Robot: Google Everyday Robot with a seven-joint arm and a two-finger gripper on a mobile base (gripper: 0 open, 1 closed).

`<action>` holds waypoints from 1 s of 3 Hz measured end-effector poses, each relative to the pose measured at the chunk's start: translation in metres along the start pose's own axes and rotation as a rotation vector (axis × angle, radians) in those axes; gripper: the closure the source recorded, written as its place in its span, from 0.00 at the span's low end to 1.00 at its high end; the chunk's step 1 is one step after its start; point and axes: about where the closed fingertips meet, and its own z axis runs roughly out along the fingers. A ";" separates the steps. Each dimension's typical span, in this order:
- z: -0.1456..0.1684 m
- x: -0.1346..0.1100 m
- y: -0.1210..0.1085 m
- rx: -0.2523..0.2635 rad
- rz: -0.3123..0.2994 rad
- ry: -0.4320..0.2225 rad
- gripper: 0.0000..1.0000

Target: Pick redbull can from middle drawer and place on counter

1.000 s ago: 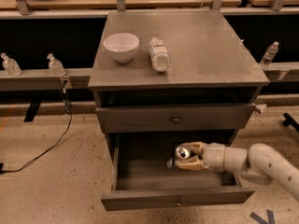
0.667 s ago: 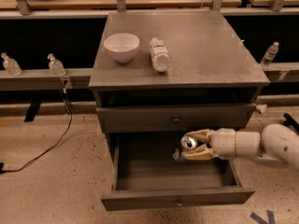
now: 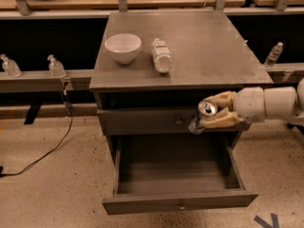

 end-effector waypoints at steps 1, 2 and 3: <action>-0.036 -0.046 -0.065 0.088 0.019 0.038 1.00; -0.050 -0.075 -0.105 0.126 0.032 0.058 1.00; -0.058 -0.104 -0.140 0.138 0.077 0.084 1.00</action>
Offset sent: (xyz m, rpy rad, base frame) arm 0.1057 -0.0518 0.1635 -0.0424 -0.0223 -0.2017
